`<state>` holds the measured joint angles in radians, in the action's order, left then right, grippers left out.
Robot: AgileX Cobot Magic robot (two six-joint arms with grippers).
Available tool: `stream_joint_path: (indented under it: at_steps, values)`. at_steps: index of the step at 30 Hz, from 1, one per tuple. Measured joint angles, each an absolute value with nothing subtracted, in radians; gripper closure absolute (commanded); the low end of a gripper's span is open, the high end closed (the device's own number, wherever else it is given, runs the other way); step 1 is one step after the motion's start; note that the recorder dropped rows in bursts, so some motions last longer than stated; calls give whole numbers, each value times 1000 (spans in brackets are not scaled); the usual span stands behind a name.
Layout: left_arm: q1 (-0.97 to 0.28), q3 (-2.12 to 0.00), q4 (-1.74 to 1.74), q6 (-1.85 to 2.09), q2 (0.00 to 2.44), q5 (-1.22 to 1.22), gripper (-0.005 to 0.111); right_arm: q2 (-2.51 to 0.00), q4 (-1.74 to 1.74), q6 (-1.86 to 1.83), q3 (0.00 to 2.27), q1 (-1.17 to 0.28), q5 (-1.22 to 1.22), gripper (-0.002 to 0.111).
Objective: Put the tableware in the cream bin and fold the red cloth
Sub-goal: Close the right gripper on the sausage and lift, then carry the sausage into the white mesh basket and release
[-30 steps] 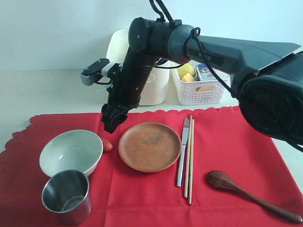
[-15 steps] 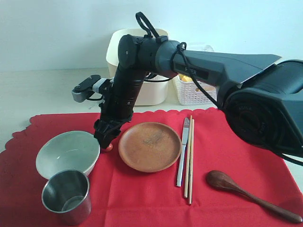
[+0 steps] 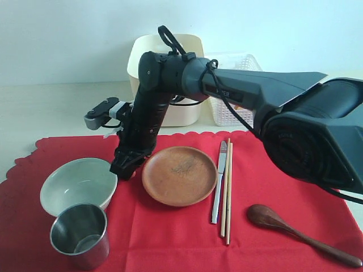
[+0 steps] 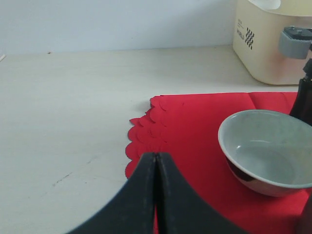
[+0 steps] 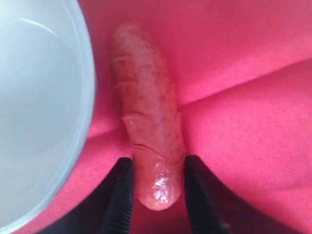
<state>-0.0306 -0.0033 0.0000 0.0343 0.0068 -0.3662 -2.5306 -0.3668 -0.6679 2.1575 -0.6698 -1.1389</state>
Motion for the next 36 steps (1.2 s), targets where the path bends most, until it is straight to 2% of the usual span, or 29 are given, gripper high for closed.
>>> stream_joint_path:
  at_steps: [2, 7, 9, 20, 36]
  values:
    - [-31, -3, 0, 34, 7, -366, 107, -2531, -367, -663, 2157, -670, -1137, 103]
    - [-31, -3, 0, 34, 7, -366, 107, -2531, -367, -659, 2157, -670, -1143, 104]
    - [-31, -3, 0, 34, 7, -366, 107, -2531, -367, -654, 2157, -670, -1145, 108]
    - [-31, -3, 0, 34, 7, -366, 107, -2514, -265, -514, 2157, -670, -1123, 108]
    - [-31, -3, 0, 34, 7, -366, 107, -2364, -330, -488, 2157, -577, -1125, 108]
